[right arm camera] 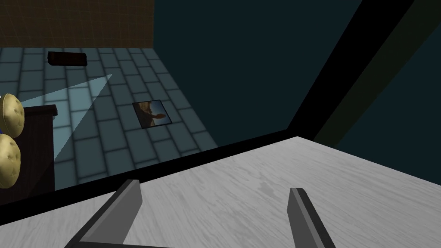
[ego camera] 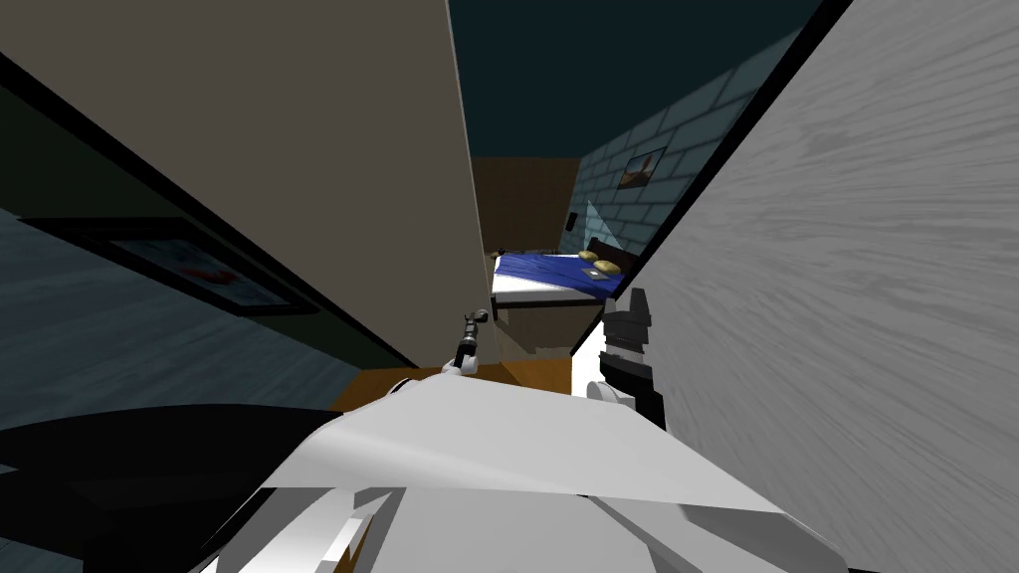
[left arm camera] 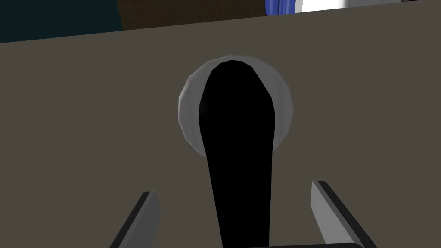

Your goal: Pull the door open

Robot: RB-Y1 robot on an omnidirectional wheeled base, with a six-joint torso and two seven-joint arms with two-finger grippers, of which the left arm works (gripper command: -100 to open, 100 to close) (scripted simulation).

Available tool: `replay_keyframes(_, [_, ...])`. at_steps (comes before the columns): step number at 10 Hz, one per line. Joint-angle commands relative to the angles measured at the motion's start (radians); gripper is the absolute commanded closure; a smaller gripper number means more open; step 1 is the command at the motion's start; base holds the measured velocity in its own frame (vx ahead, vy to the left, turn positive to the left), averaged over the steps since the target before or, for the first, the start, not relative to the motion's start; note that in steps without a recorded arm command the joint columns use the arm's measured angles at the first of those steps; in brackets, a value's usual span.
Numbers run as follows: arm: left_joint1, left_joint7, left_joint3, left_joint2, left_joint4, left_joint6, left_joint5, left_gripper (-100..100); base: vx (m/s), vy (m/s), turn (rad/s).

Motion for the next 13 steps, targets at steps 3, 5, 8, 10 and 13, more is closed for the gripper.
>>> replay_keyframes(3, [0.0,0.0,0.0,0.0,0.0,0.0,0.0,100,0.016,-0.003,-0.002])
replay_keyframes(5, [0.0,0.0,0.0,0.0,0.0,0.0,0.0,100,-0.025,0.003,-0.008])
replay_keyframes(8, [0.002,0.003,-0.004,0.0,0.003,0.003,-0.003,100,-0.038,0.012,-0.014])
replay_keyframes(10, [0.003,0.008,-0.006,0.003,0.005,0.004,-0.005,100,-0.207,0.046,-0.06])
replay_keyframes(13, [0.005,0.015,-0.01,0.007,0.007,0.005,-0.008,100,-0.108,0.007,-0.011])
